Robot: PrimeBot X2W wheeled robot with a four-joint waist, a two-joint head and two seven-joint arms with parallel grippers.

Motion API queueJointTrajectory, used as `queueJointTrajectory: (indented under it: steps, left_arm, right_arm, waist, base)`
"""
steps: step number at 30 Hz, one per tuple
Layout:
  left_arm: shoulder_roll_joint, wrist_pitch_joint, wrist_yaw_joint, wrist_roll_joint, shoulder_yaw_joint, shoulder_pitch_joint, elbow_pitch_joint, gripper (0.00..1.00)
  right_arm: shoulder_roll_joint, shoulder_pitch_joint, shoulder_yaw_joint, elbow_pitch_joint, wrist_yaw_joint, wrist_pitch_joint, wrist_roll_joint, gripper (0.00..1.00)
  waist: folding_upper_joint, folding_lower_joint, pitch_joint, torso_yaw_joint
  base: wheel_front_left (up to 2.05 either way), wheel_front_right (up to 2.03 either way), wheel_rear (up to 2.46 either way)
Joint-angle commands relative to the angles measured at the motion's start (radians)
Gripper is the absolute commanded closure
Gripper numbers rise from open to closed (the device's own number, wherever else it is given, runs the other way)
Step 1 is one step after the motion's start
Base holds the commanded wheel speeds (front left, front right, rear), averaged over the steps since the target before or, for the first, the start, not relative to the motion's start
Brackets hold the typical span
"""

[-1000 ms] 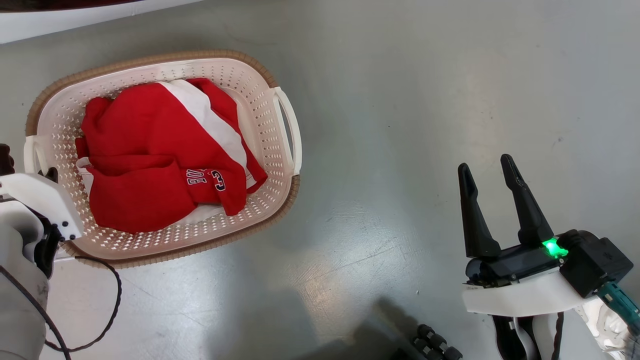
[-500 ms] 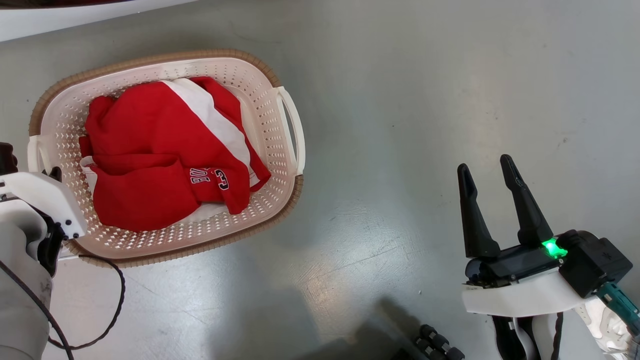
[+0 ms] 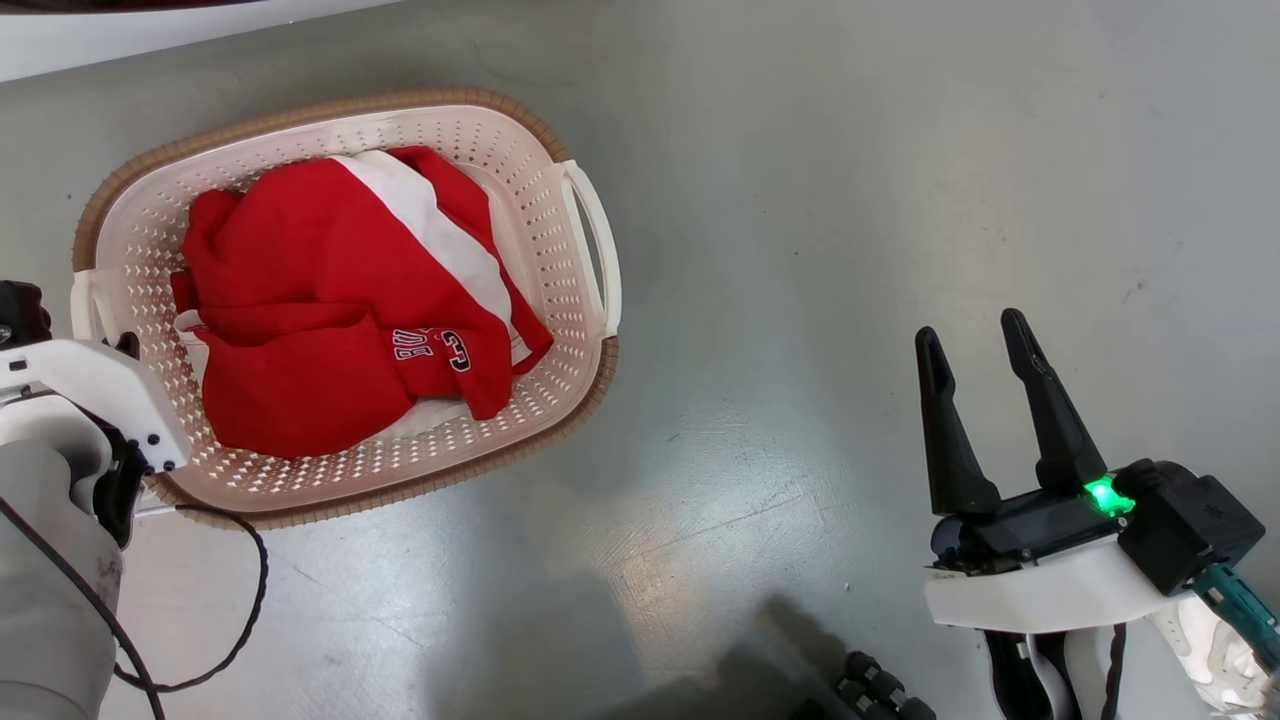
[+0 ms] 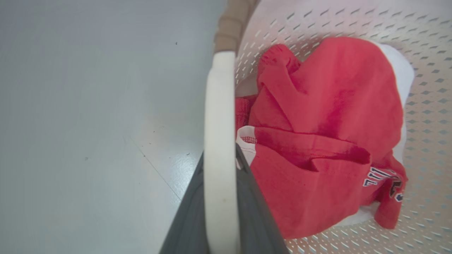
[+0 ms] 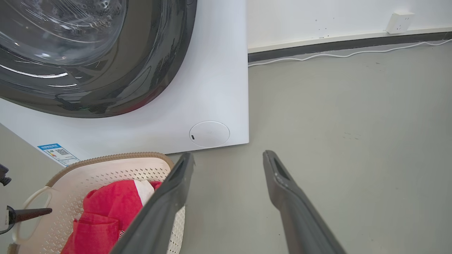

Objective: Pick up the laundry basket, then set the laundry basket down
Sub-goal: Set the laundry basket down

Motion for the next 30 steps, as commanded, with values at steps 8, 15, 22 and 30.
queueJointTrajectory:
  steps: [8, 15, 22, 30]
  left_arm:
    - [0.032, -0.010, 0.029, -0.021, 0.014, 0.009, 0.017, 0.00]
    - [0.030, -0.029, 0.027, -0.024, 0.004, 0.007, 0.018, 0.00]
    - [0.028, -0.045, 0.029, -0.029, -0.003, 0.004, 0.021, 0.00]
    - [0.011, -0.070, 0.025, -0.040, -0.009, 0.006, 0.023, 0.00]
  right_arm:
    - [-0.010, -0.013, 0.022, -0.015, 0.005, -0.006, -0.006, 0.00]
    - [-0.010, -0.012, 0.022, -0.013, 0.005, -0.006, 0.000, 0.00]
    - [-0.010, -0.010, 0.024, -0.011, 0.005, -0.006, 0.002, 0.00]
    - [-0.010, -0.010, 0.024, -0.002, 0.005, -0.006, -0.007, 0.00]
  waist:
    - [0.0000, 0.0000, -0.001, 0.003]
    - [0.0000, 0.0000, -0.006, 0.003]
    - [0.0000, 0.0000, -0.015, 0.006]
    - [0.0000, 0.0000, -0.054, 0.020]
  base:
    - [0.00, 0.00, 0.00]
    - [0.00, 0.00, 0.00]
    - [0.00, 0.00, 0.00]
    - [0.00, 0.00, 0.00]
